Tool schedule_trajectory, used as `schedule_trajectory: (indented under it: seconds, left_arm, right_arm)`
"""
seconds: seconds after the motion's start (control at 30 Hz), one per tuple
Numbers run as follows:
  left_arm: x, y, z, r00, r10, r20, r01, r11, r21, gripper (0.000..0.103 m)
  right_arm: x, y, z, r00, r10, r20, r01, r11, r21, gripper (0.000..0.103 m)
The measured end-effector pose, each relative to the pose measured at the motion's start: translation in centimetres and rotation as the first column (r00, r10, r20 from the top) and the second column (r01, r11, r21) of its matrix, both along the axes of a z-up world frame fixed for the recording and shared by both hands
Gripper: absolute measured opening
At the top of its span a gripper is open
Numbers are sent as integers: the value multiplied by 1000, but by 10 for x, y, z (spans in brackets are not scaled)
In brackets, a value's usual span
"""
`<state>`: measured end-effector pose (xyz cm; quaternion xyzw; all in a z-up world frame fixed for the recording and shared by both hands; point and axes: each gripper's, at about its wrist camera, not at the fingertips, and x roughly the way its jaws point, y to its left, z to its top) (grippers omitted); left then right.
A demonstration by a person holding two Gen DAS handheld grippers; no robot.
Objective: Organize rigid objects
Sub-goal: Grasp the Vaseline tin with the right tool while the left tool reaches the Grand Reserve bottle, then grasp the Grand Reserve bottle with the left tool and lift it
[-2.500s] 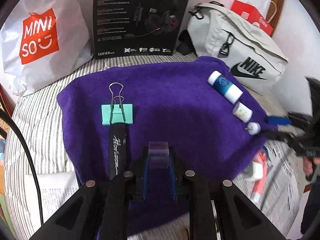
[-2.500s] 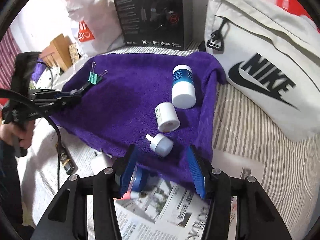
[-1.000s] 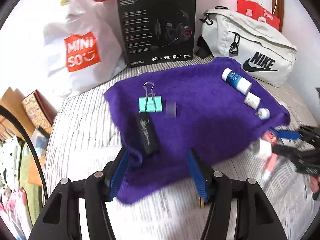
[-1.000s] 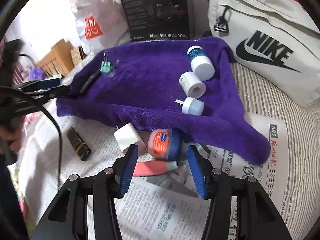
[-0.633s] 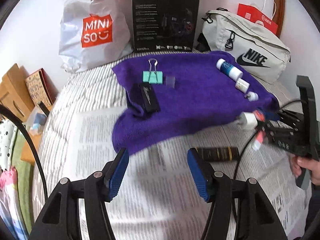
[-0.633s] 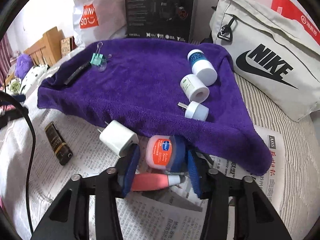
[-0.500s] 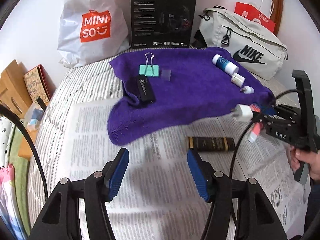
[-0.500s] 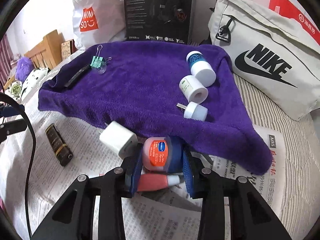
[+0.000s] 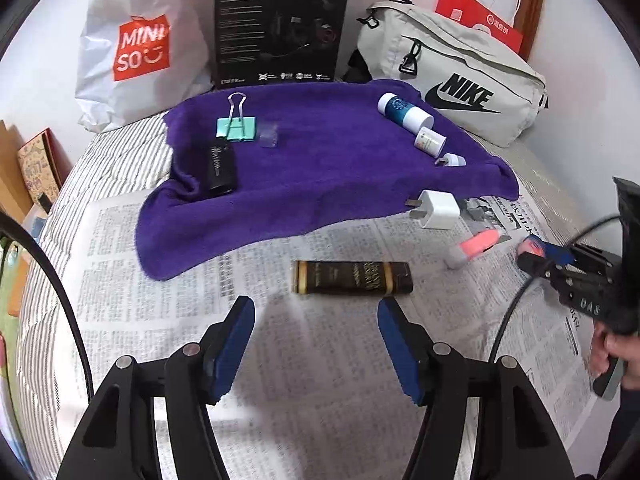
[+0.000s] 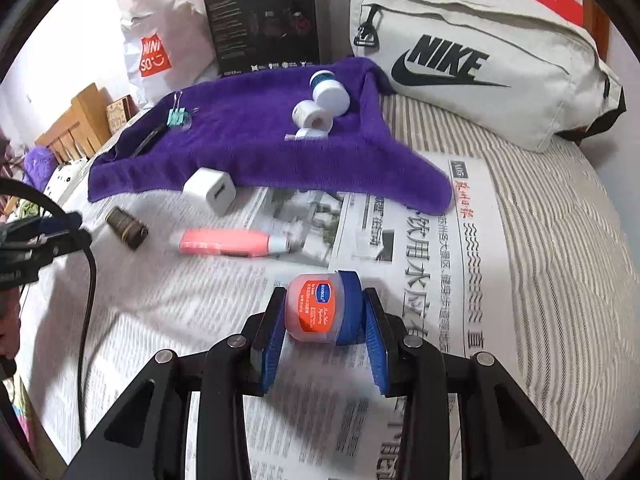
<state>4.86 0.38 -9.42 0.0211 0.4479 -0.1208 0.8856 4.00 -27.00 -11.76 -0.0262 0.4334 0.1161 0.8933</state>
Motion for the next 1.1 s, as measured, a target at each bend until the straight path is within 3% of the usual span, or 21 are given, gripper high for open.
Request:
schedule_trajectory:
  seconds: [0.17, 0.33, 0.53, 0.7, 0.8, 1.03, 1.1]
  left_arm:
    - [10, -6, -7, 999, -31, 20, 28, 991, 134, 67]
    - [21, -11, -9, 990, -143, 14, 140, 981, 136, 67]
    - [30, -31, -16, 957, -291, 1, 285, 936, 206, 69]
    - [40, -40, -17, 938, -347, -20, 344, 920, 187, 68]
    - [40, -39, -17, 928, -370, -31, 371, 922, 112, 47]
    - [16, -40, -17, 947, -321, -3, 319, 941, 115, 28]
    - [7, -36, -17, 954, -299, -2, 298, 948, 110, 27]
  right_arm:
    - [-5, 1, -2, 1000, -4, 15, 4, 1000, 3, 37]
    - [-8, 1, -3, 1000, -8, 22, 7, 1000, 9, 37]
    - [-9, 1, -3, 1000, -6, 23, 6, 1000, 12, 37]
    - [-10, 2, -3, 1000, -7, 25, 6, 1000, 11, 37]
    - [-10, 1, -3, 1000, -7, 27, 7, 1000, 15, 37]
    - [-10, 2, -3, 1000, -7, 29, 7, 1000, 0, 38]
    - [-9, 4, -4, 1000, -7, 31, 7, 1000, -12, 37]
